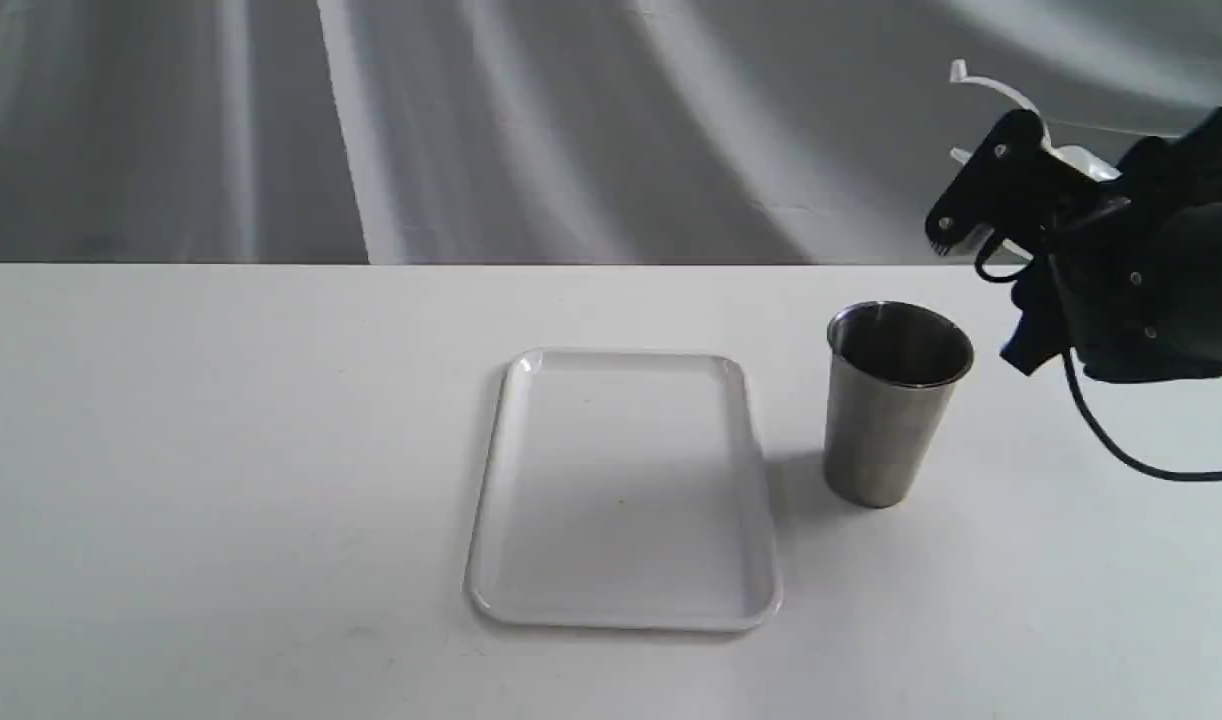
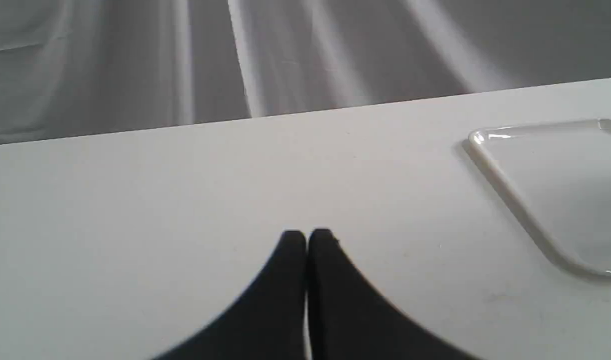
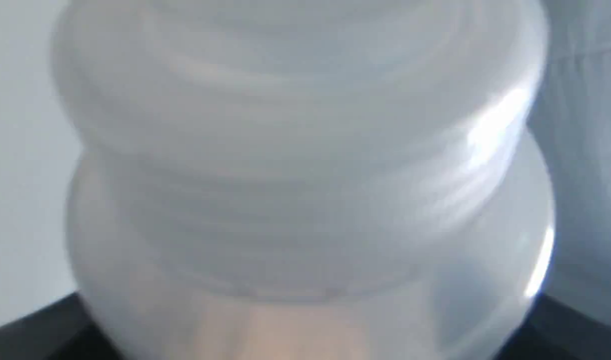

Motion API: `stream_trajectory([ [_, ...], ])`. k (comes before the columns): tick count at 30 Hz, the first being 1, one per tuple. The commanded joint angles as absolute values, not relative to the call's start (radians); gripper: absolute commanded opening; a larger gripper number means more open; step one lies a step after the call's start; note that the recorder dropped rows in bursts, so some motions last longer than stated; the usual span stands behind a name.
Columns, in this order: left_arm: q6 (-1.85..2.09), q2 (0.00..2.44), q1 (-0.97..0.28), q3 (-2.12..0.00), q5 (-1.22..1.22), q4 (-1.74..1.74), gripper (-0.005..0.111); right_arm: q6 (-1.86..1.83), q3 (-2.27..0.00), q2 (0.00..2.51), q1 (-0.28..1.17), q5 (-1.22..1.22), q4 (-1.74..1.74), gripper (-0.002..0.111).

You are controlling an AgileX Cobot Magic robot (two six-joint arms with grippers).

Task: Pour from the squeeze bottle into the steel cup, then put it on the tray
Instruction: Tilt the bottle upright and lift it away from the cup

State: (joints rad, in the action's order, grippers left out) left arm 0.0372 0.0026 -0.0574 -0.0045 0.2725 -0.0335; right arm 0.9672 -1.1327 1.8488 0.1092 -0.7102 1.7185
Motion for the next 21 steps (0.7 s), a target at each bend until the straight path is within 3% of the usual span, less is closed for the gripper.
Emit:
stream_trajectory([
  [1,0.033,0.0,-0.063,0.0,0.266,-0.033,0.0,1.212,-1.13,1.832,0.109,-0.719,1.735,0.017],
  [21,0.032,0.0,-0.063,0.0,0.266,-0.033,0.0,1.447,-1.13,1.736,0.107,-0.715,1.727,0.017],
])
